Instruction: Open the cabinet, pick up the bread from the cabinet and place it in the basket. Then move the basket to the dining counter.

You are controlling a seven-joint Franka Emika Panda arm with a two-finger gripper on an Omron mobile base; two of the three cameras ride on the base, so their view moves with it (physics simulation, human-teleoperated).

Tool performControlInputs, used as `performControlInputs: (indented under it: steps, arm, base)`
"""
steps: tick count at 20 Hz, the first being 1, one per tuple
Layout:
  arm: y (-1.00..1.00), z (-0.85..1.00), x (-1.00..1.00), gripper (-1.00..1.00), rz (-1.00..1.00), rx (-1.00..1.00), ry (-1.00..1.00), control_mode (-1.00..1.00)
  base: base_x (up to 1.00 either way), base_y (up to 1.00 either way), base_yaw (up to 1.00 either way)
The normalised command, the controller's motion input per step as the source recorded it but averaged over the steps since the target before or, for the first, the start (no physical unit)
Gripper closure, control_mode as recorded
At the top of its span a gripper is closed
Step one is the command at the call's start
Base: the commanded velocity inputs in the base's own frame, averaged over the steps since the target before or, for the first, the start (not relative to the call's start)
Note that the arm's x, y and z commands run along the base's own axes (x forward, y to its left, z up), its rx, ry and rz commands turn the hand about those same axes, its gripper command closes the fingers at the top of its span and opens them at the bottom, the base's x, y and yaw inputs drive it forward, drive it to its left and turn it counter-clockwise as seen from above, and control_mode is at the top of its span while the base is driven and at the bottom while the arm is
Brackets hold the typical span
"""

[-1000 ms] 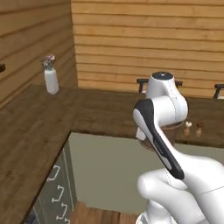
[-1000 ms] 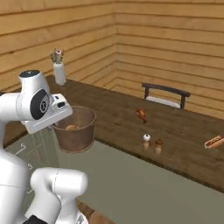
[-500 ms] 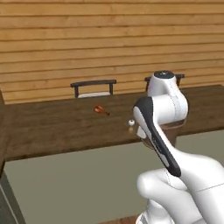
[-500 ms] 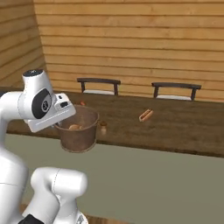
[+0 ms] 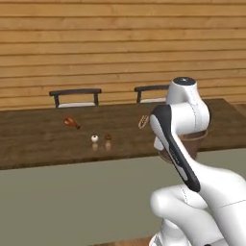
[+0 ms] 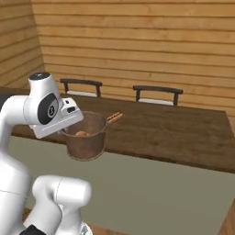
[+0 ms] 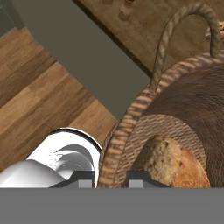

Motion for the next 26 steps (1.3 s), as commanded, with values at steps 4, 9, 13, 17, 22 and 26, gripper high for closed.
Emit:
performControlInputs:
  steps: [4, 9, 13, 17, 22, 26]
  arm:
    - [0.0, 0.0, 0.0, 1.0, 0.0, 0.0, 0.0, 1.0]
    - [0.0, 0.0, 0.0, 1.0, 0.0, 0.0, 0.0, 1.0]
    - [0.0, 0.0, 0.0, 1.0, 0.0, 0.0, 0.0, 1.0]
    - [0.0, 0.0, 0.0, 1.0, 0.0, 0.0, 0.0, 1.0]
    - [0.0, 0.0, 0.0, 1.0, 0.0, 0.0, 0.0, 1.0]
    - [0.0, 0.0, 0.0, 1.0, 0.0, 0.0, 0.0, 1.0]
  base:
    - [0.16, -0.98, -0.02]
    - [0.3, -0.78, -0.39]
    - [0.36, -0.57, -0.41]
    - [0.11, 0.1, -0.07]
    - [0.3, 0.44, 0.11]
    - [0.36, 0.39, 0.11]
